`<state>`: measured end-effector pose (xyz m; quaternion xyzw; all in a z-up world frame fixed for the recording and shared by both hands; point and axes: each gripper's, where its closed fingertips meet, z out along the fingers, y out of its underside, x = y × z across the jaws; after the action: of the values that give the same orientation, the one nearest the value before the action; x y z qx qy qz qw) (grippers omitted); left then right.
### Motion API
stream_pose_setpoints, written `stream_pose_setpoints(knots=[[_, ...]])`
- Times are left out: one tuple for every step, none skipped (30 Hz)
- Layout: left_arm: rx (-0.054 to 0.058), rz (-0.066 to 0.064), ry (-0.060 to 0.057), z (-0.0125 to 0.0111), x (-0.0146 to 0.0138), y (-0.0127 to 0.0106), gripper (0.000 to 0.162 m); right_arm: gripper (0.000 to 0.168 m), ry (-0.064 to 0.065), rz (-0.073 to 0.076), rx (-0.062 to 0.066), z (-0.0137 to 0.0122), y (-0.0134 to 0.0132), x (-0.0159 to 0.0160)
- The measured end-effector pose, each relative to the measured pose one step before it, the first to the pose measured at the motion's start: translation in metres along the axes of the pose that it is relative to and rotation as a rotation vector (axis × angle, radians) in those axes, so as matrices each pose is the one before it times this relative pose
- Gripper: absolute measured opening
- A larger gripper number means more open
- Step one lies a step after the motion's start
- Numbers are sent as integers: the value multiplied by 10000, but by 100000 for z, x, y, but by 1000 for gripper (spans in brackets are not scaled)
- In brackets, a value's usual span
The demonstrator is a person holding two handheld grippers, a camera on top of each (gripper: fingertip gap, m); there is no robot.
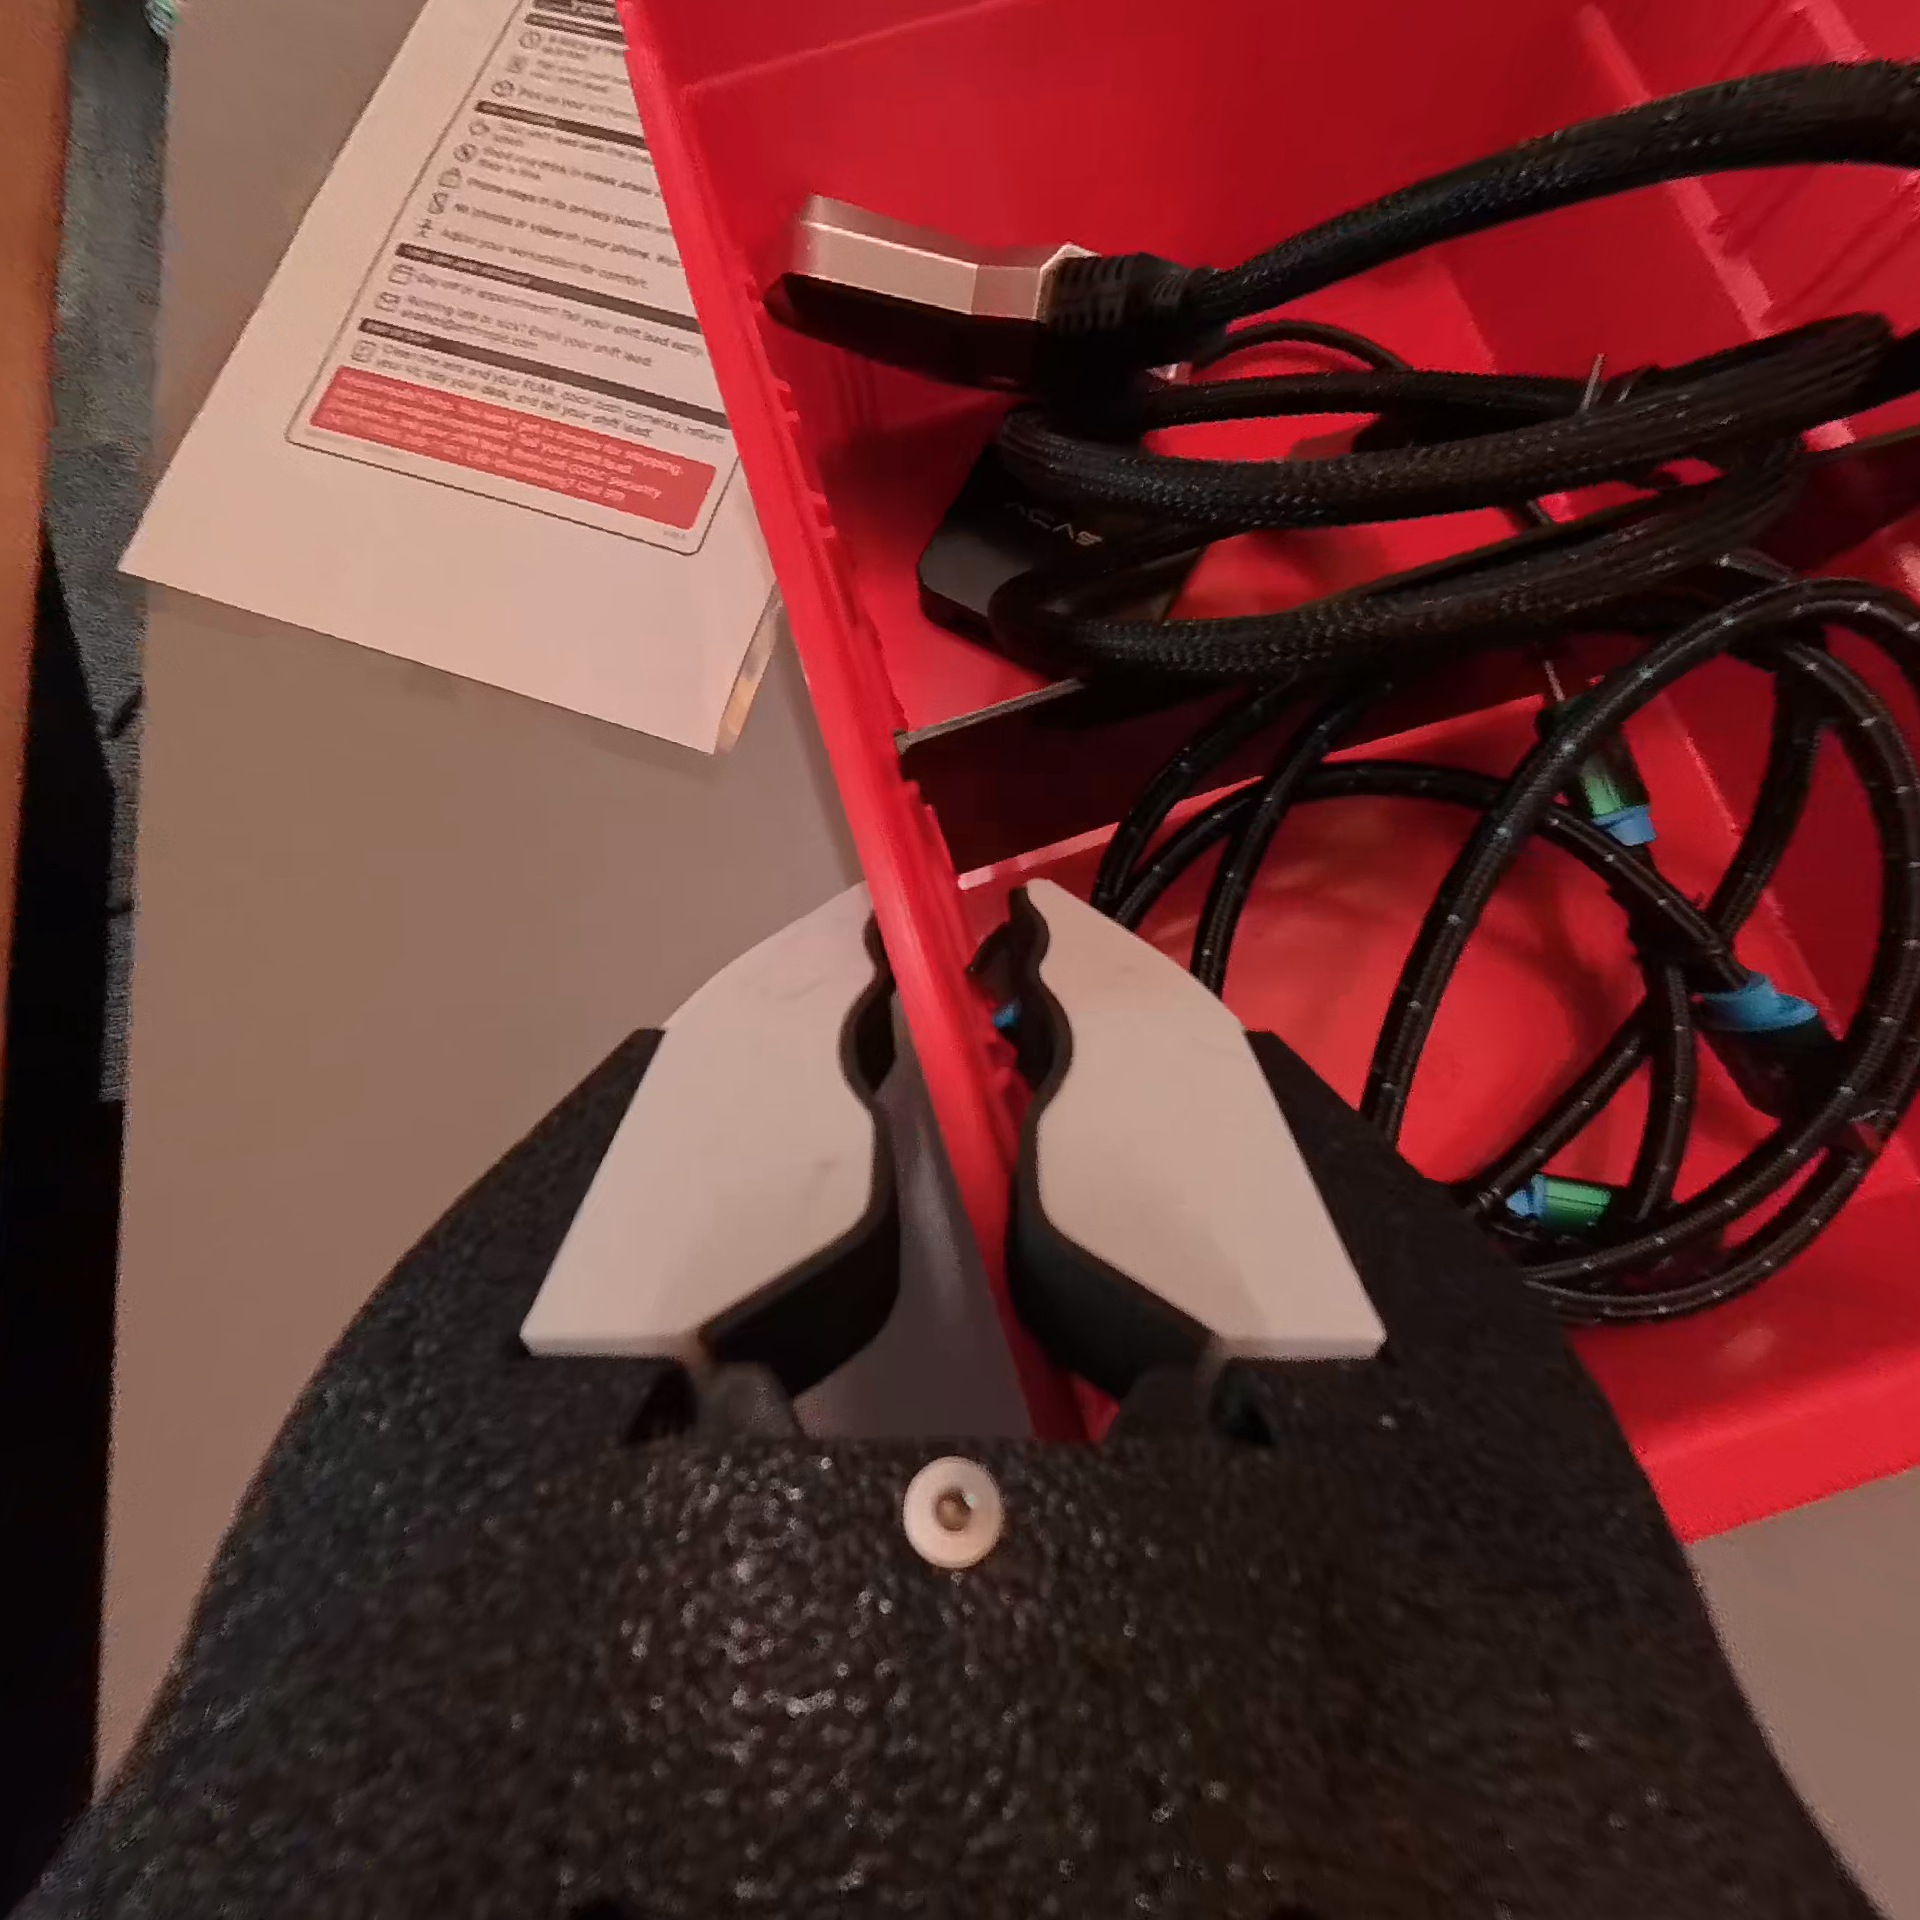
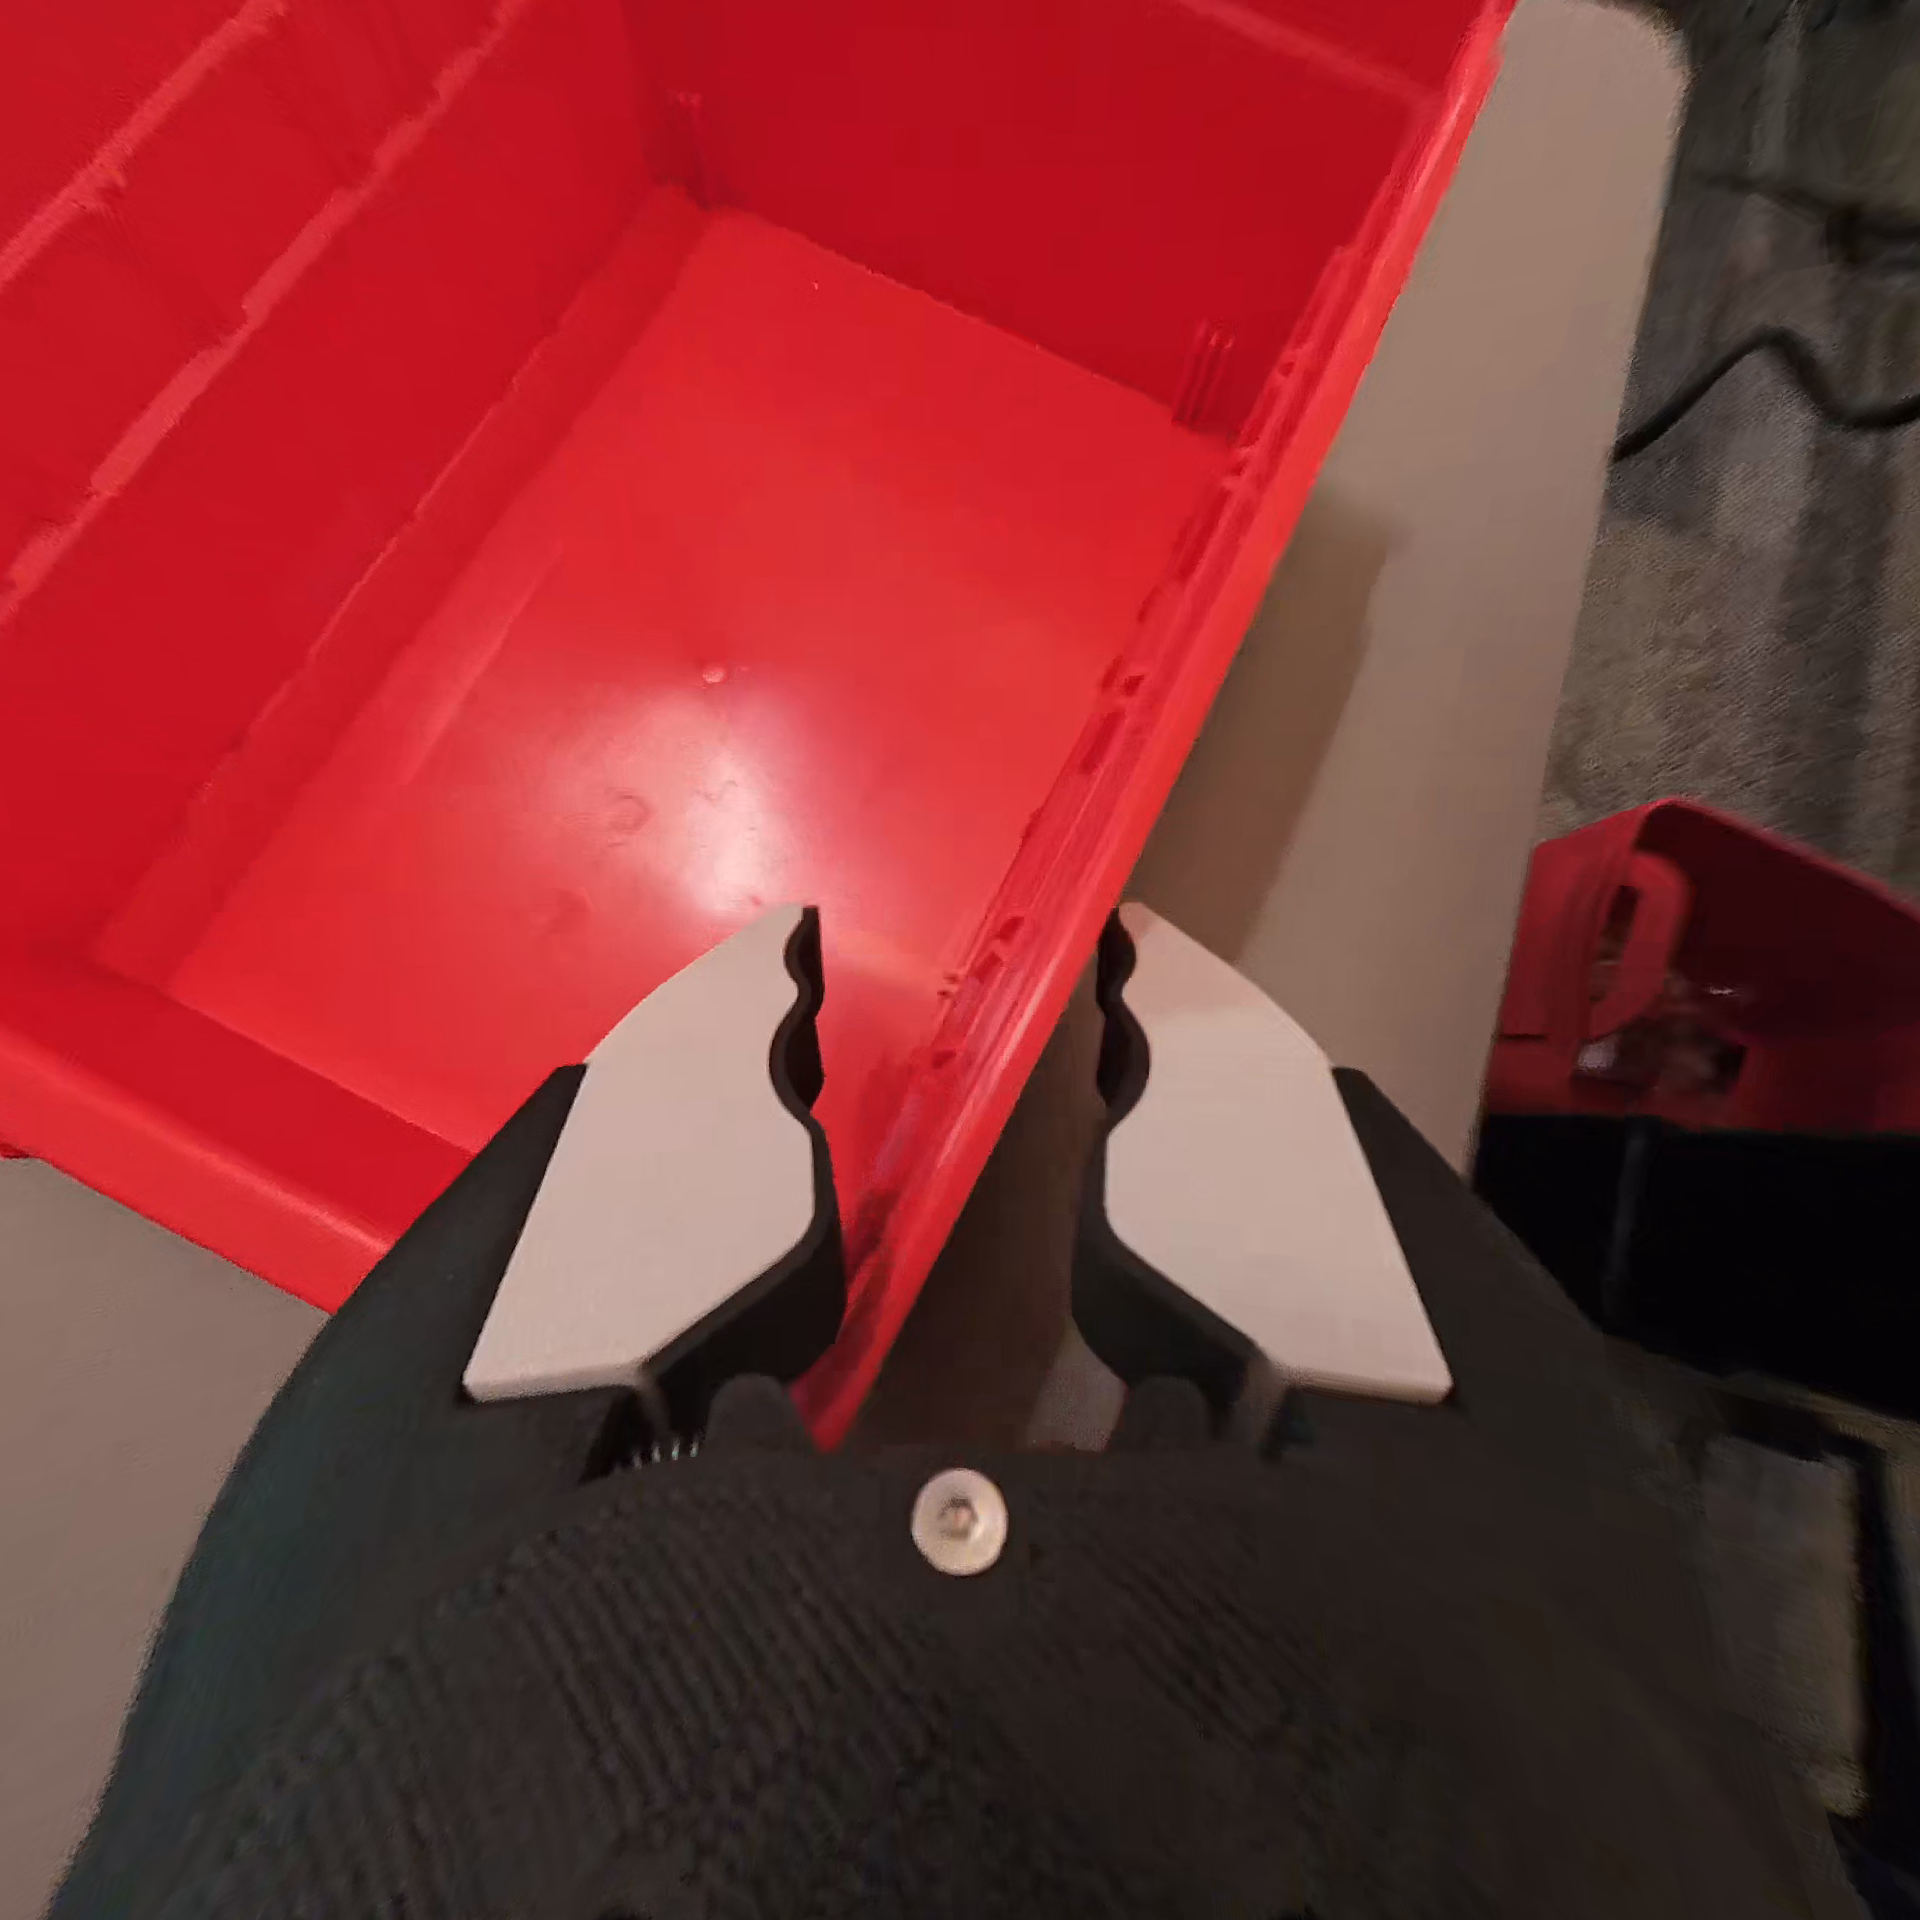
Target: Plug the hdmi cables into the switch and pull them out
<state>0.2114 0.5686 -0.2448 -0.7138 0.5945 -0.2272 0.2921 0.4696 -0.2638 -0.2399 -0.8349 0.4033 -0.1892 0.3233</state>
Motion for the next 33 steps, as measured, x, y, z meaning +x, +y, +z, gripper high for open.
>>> stream_pose_setpoints(knots=[[-64, 179, -171, -5, -122, 98, 24, 51, 510, -280, 109, -818, -337, 419], [-146, 321, -173, -16, -122, 161, 31, 52, 452, -221, 158, -969, -445, 355], [-96, 379, -273, -30, -213, 24, 40, 53, 430, -155, 292, -1082, -661, 292], [3, 368, -315, -109, -246, -167, 45, 55, 438, -46, 470, -1145, -931, 221], [30, 377, -247, -183, -141, -254, 48, 57, 216, -36, 516, -1175, -988, -179], [6, 365, -203, -242, -110, -270, 51, 59, 12, -20, 502, -1162, -996, -596], [-2, 334, -233, -333, -179, -329, 55, 64, -70, 38, 492, -1091, -1003, -871], [31, 320, -223, -454, -218, -398, 59, 70, -184, -2, 437, -992, -903, -1200], [55, 312, -169, -567, -185, -428, 59, 77, -240, -66, 354, -880, -724, -1389], [101, 291, -153, -580, -198, -511, 58, 81, -173, -67, 303, -740, -576, -1371], [134, 215, -94, -571, -154, -585, 58, 83, -74, -25, 311, -577, -509, -1261], [134, 79, -3, -535, -95, -632, 57, 85, -75, 7, 312, -433, -421, -1221], [114, -132, 74, -503, -71, -639, 57, 86, -75, 91, 305, -283, -345, -1147], [94, -355, 253, -454, 86, -704, 56, 84, -61, 201, 296, -123, -276, -1049], [106, -568, 513, -385, 404, -800, 57, 84, -153, 245, 293, 46, -239, -1101], [109, -764, 681, -348, 651, -894, 59, 83, -285, 239, 248, 161, -170, -1210], [41, -826, 746, -270, 806, -891, 62, 83, -310, 207, 170, 240, -76, -1159], [-69, -741, 721, -142, 854, -794, 63, 82, -268, 147, 117, 295, -49, -1045], [-141, -645, 531, -10, 659, -693, 63, 81, -191, 53, 111, 318, -33, -915], [-165, -479, 350, 129, 471, -636, 63, 81, -109, -77, 83, 350, 30, -750], [-288, -277, 191, 267, 266, -435, 63, 80, -31, -205, 39, 410, 33, -536], [-451, -160, -21, 379, -49, -214, 64, 80, -111, -251, -68, 432, 11, -555], [-457, -169, -230, 470, -372, -216, 67, 80, -264, -234, -193, 358, 148, -713], [-411, -190, -248, 501, -398, -250, 72, 83, -269, -278, -224, 224, 284, -647], [-384, -243, -187, 537, -350, -254, 76, 85, -74, -322, -213, 73, 412, -279], [-387, -323, -59, 556, -215, -234, 80, 84, 163, -233, -121, -36, 370, 105], [-385, -358, 6, 533, -148, -230, 82, 83, 137, -150, -57, -53, 255, 172], [-349, -348, -25, 529, -193, -257, 83, 83, -28, -97, -72, -87, 218, 49], [-317, -295, -58, 509, -183, -253, 83, 83, -60, 31, -38, -109, 183, 58], [-255, -222, -145, 508, -226, -311, 83, 83, -55, 121, 24, -124, 122, 86], [-190, -165, -223, 530, -200, -346, 83, 82, -82, 128, 49, -128, 138, 57], [-225, -110, -171, 569, 24, -263, 83, 82, -41, 132, 47, -99, 153, 133], [-311, -1, -172, 568, 178, -141, 83, 81, -2, 118, 17, -48, 187, 211]])
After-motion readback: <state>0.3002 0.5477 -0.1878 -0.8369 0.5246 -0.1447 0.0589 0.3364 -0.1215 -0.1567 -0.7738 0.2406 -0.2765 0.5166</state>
